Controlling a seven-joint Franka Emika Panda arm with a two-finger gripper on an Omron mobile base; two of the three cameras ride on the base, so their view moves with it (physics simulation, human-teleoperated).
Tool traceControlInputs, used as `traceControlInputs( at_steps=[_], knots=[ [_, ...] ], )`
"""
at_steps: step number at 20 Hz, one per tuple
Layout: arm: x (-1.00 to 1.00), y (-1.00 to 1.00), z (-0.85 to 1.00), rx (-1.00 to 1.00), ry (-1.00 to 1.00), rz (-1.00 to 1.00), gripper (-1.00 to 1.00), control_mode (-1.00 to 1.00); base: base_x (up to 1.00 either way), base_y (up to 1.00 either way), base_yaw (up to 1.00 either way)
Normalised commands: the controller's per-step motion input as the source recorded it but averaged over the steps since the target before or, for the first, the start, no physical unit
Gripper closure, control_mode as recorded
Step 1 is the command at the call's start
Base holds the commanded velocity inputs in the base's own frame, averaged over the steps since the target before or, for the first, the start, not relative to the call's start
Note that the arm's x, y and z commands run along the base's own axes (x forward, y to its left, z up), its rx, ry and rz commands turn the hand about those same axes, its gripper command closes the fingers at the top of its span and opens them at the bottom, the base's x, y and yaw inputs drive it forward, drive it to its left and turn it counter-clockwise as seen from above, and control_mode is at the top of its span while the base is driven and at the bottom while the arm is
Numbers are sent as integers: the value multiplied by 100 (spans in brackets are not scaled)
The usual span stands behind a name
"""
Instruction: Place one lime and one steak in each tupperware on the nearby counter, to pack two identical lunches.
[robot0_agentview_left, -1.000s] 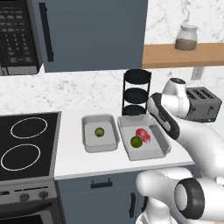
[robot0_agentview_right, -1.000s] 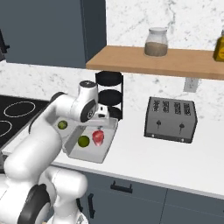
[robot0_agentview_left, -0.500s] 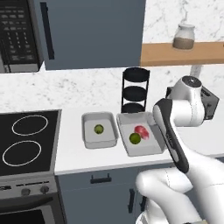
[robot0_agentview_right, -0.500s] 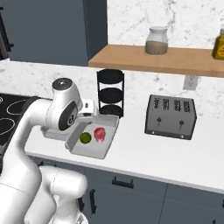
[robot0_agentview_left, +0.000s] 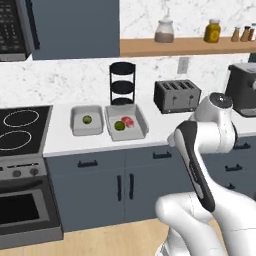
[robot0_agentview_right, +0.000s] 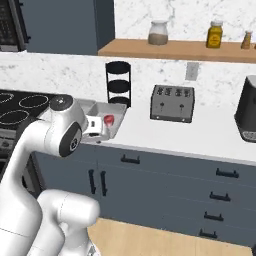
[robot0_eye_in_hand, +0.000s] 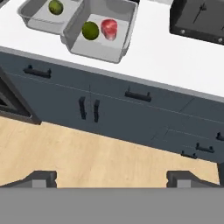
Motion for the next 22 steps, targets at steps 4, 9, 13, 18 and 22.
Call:
traceControlInputs(
  at_steps=[4, 9, 13, 18, 22],
  knots=[
    [0, 0, 0, 0, 0, 0, -100, 100, -95, -100, -18],
    [0, 0, 0, 0, 0, 0, -100, 100, -65, -100, -16],
    [0, 0, 0, 0, 0, 0, -100, 100, -15, -100, -16],
    [0, 0, 0, 0, 0, 0, -100, 100, 25, -100, -18],
    [0, 0, 0, 0, 0, 0, -100, 100, 81, -100, -4]
  ],
)
